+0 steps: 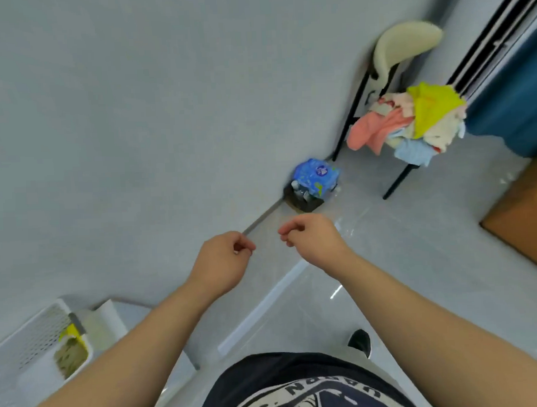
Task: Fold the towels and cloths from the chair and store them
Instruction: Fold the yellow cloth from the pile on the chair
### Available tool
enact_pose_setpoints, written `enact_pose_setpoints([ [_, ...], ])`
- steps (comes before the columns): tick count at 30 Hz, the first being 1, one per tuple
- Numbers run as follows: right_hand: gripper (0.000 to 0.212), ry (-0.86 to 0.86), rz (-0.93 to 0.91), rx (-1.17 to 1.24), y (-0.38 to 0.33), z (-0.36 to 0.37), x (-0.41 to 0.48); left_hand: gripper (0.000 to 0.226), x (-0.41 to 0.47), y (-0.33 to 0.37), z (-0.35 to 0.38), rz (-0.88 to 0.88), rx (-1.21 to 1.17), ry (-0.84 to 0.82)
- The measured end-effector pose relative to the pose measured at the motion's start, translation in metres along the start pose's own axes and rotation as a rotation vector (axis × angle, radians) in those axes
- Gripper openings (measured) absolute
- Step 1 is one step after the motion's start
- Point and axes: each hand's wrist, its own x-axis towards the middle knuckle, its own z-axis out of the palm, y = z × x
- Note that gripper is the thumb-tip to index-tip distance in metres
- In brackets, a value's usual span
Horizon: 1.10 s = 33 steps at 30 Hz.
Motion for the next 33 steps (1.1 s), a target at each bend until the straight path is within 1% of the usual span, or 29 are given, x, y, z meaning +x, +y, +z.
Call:
enact_pose_setpoints([
  [5, 0.036, 0.071, 0.066, 0.032, 0.065, -0.154, 0.016, 0.019, 0.051, 0.126, 0.101, 0.019, -0.101, -0.021],
  [8, 0.034, 0.121, 0.099, 0.049, 0.092, -0.240, 0.027, 0.021, 0.081, 0.199, 0.151, 0.028, -0.174, -0.062],
  [11, 0.031, 0.157, 0.128, 0.057, 0.110, -0.311, 0.042, 0.018, 0.114, 0.268, 0.191, 0.063, -0.192, -0.107],
  [14, 0.027, 0.175, 0.147, 0.086, 0.127, -0.368, 0.067, 0.016, 0.151, 0.325, 0.223, 0.090, -0.191, -0.126],
  [19, 0.025, 0.232, 0.175, 0.102, 0.155, -0.454, 0.137, 0.014, 0.240, 0.397, 0.271, 0.113, -0.186, -0.179],
  [24, 0.022, 0.263, 0.192, 0.016, 0.173, -0.546, 0.234, 0.016, 0.351, 0.470, 0.317, 0.142, -0.212, -0.217],
  [30, 0.018, 0.247, 0.231, -0.045, 0.174, -0.659, 0.334, 0.015, 0.469, 0.571, 0.353, 0.182, -0.157, -0.324],
  [33, 0.021, 0.228, 0.220, -0.055, 0.177, -0.708, 0.379, 0.011, 0.517, 0.615, 0.366, 0.200, -0.117, -0.317],
])
